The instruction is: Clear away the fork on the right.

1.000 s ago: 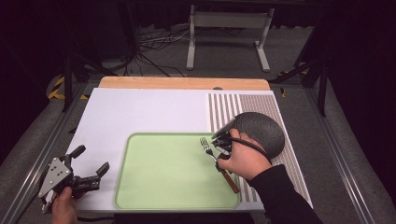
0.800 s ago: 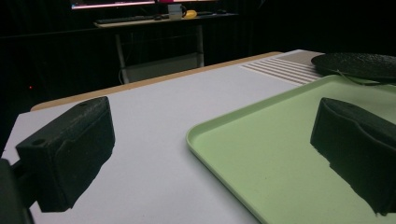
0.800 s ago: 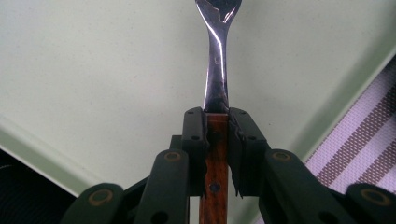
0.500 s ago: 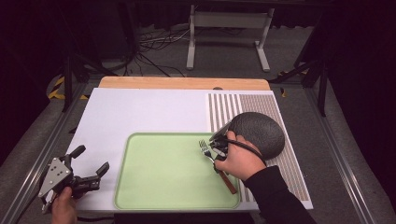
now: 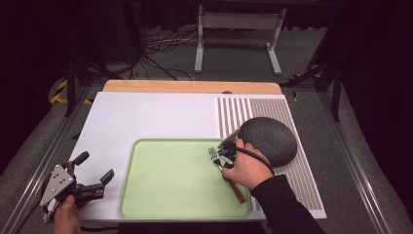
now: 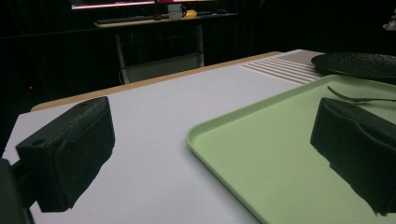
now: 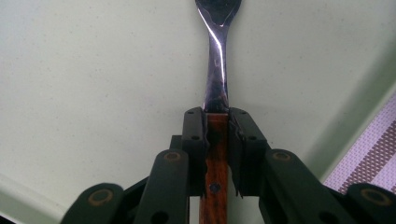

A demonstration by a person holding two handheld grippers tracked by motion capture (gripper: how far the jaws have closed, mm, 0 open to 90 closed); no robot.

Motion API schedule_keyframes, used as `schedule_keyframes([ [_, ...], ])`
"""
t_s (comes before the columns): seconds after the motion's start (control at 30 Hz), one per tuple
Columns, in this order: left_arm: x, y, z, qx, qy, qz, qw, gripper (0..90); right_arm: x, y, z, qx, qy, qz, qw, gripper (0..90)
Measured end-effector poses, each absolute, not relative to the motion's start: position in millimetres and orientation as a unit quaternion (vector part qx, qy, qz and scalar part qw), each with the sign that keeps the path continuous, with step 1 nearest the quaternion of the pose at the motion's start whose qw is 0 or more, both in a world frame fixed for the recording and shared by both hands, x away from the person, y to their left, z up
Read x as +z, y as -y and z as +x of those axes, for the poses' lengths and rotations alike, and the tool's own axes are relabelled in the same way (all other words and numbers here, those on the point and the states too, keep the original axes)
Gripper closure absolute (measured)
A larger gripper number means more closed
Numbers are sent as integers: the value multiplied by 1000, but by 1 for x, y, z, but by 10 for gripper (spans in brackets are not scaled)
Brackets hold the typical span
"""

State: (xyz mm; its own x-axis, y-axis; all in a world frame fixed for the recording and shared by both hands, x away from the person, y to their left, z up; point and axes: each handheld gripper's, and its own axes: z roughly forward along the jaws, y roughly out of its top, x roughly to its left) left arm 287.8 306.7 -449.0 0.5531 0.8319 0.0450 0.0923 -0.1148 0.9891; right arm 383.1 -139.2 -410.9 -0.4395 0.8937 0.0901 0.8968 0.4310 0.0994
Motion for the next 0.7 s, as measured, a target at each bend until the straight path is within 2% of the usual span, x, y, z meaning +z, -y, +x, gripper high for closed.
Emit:
schedule_keyframes([
  [0.7, -449, -307, 288, 324, -344, 673, 569, 5, -415, 142, 384, -60, 844, -533, 14, 764],
])
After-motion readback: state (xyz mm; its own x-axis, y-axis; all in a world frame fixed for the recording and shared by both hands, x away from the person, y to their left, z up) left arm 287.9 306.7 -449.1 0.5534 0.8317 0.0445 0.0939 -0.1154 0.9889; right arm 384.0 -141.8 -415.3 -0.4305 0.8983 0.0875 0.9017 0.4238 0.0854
